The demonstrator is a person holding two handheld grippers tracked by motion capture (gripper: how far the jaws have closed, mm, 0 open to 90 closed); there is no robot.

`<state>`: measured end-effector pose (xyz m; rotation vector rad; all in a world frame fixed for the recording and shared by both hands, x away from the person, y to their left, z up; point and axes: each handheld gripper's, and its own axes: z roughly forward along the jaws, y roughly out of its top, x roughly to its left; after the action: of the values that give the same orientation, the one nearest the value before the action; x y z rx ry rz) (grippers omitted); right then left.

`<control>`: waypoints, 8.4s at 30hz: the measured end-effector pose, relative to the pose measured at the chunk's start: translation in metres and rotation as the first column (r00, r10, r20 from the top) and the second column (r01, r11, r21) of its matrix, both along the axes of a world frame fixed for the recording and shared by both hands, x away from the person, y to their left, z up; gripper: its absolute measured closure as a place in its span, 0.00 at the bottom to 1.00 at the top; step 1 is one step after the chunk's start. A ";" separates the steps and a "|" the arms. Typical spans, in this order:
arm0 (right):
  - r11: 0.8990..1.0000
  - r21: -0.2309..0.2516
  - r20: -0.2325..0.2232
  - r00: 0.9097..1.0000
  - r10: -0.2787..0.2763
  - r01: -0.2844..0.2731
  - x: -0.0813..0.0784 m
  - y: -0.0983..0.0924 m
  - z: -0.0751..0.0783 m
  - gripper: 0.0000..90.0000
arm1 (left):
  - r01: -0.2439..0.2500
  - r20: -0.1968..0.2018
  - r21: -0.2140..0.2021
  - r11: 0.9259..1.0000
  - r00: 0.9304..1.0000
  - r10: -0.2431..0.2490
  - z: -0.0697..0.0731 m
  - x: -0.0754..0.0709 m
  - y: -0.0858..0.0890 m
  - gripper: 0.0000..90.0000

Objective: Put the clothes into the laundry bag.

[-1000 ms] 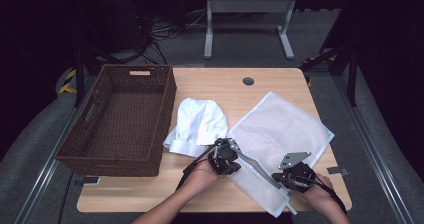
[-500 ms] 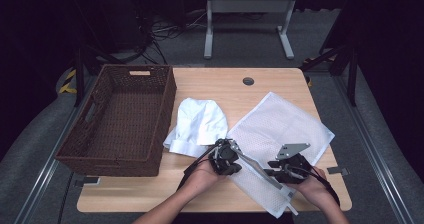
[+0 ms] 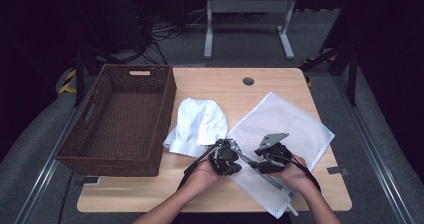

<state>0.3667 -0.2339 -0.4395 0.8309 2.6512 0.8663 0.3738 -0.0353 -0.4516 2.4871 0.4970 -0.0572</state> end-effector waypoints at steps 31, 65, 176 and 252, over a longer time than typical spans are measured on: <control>0.997 -0.008 -0.041 0.996 -0.077 0.076 0.006 -0.017 -0.008 0.94 | -0.001 -0.005 -0.006 1.000 1.000 0.001 0.000 0.001 0.000 1.00; 0.983 0.122 0.086 0.985 -0.152 0.141 0.016 -0.032 0.060 0.97 | 0.006 0.031 -0.023 1.000 1.000 -0.006 0.013 -0.001 -0.010 1.00; 0.940 0.241 0.182 0.940 -0.289 0.243 0.029 -0.051 0.115 0.97 | -0.310 0.122 -0.056 0.949 0.941 0.314 0.073 0.060 0.089 0.61; 0.952 0.196 0.154 0.951 -0.267 0.236 0.032 -0.049 0.105 0.96 | -0.454 0.048 0.113 0.884 0.891 0.451 -0.001 0.108 0.081 0.01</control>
<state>0.3984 -0.2834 -0.3347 1.0536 2.2764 1.0613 0.4823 0.0456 -0.4522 2.4176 1.0897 0.1904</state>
